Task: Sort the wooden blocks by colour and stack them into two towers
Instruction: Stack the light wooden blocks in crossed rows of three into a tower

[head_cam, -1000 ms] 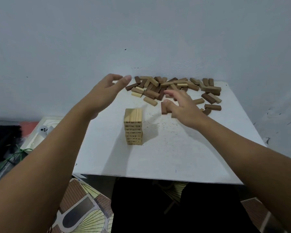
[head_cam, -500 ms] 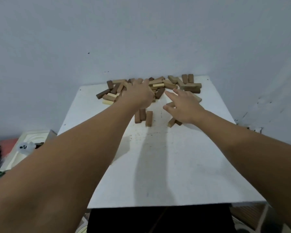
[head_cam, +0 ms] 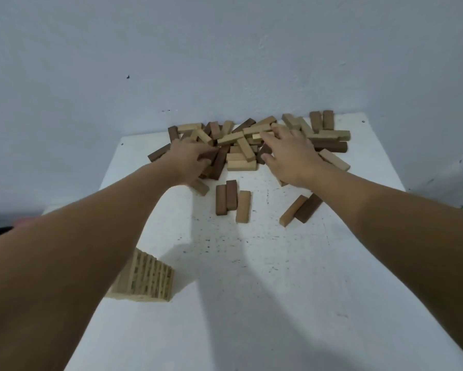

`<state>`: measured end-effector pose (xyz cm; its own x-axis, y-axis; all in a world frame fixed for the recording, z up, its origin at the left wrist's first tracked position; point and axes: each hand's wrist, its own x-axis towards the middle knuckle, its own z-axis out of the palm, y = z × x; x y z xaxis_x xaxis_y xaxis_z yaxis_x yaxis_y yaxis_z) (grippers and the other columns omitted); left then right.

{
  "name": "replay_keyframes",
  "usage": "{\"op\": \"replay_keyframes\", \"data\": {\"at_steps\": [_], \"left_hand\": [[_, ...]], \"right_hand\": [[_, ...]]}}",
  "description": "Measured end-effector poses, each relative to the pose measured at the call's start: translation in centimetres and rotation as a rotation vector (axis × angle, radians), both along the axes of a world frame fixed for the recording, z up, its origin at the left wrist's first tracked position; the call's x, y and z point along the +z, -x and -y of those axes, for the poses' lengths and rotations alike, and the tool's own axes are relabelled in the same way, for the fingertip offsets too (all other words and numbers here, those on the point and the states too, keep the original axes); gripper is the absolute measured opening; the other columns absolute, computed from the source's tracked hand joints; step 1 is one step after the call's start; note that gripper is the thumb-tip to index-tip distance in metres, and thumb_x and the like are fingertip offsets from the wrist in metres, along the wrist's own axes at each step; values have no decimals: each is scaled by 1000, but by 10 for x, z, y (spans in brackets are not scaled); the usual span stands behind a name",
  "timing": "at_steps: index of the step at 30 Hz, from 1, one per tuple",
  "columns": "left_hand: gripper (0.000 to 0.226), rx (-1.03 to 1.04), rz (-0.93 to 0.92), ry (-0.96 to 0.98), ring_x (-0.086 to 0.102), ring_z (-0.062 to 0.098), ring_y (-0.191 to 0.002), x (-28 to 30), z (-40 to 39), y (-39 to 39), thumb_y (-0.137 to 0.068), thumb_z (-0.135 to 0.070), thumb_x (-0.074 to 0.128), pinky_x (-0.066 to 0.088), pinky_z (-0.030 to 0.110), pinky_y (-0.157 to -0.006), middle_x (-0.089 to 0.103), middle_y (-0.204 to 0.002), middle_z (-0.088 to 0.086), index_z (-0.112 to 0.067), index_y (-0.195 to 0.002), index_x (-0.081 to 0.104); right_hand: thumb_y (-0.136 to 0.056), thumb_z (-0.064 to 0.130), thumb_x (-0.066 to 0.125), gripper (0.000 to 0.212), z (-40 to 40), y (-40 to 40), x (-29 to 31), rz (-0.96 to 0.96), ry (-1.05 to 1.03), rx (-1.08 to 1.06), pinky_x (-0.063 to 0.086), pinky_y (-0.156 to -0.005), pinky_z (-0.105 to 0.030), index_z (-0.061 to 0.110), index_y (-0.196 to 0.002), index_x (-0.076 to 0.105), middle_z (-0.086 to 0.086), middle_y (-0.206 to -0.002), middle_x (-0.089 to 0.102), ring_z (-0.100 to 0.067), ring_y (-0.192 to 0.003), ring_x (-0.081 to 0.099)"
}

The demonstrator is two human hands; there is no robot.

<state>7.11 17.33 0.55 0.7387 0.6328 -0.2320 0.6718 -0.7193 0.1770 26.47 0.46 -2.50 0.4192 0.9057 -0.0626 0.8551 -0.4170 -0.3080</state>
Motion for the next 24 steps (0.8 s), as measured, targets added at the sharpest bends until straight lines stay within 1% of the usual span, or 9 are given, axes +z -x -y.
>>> {"op": "replay_keyframes", "data": {"at_steps": [2,4,7,9,11,15,19,22,24], "left_hand": [[37,36,79,-24,41,38,-131,1,-17,11,-107,-26,49,36,50,-114,52,-138,13,-34,-142,60],[35,60,102,-10,47,36,-127,5,-33,24,-103,-17,49,42,46,-107,55,-133,13,-29,-132,66],[35,88,32,16,55,28,-117,12,-51,47,-97,-5,50,46,35,-92,61,-123,6,-29,-110,71],[31,76,2,32,60,24,-110,12,-57,59,-94,-4,59,47,32,-89,66,-112,-1,-32,-98,70],[28,83,31,46,62,23,-105,10,-60,64,-90,-3,66,48,32,-89,68,-105,-3,-29,-99,71],[33,99,87,2,59,25,-105,1,-63,68,-93,-6,68,43,30,-87,62,-110,3,-22,-122,72],[21,109,126,-4,55,23,-99,-6,-66,70,-95,-16,69,37,27,-82,53,-106,2,-26,-113,76],[18,91,134,1,52,26,-106,-7,-70,72,-92,-24,75,42,33,-90,49,-108,2,-28,-110,73],[22,91,127,21,50,26,-108,-5,-71,73,-89,-27,79,45,37,-94,48,-109,2,-28,-110,71]], "right_hand": [[-108,38,42,56,-11,-2,-3,1,21,-6,20,-122,-56,25,-160,29,-6,-169,19,-32,-154,14],[-106,36,43,49,-17,-3,-8,32,-18,-22,27,-118,-54,24,-154,40,-8,-160,33,-33,-147,26],[-103,31,49,34,-22,1,-14,106,-106,-22,38,-105,-50,22,-135,58,-7,-134,52,-32,-131,41],[-103,32,53,29,-27,6,-16,45,-141,-34,41,-103,-50,23,-129,61,-5,-128,55,-32,-130,42],[-102,33,54,27,-31,12,-16,-14,-159,-49,42,-103,-51,25,-127,62,-4,-127,56,-31,-129,43],[-103,32,55,27,-31,19,-17,-46,-189,-49,40,-104,-52,28,-128,62,-3,-128,56,-30,-126,45],[-102,31,56,25,-31,33,-16,-79,-327,-3,40,-103,-50,28,-126,62,1,-124,57,-26,-121,47],[-101,30,58,24,-37,51,-14,-50,-394,55,39,-100,-44,27,-124,63,2,-122,57,-23,-121,46],[-100,29,60,24,-43,63,-14,-42,-410,102,39,-99,-44,26,-123,64,4,-120,56,-22,-117,47]]}}
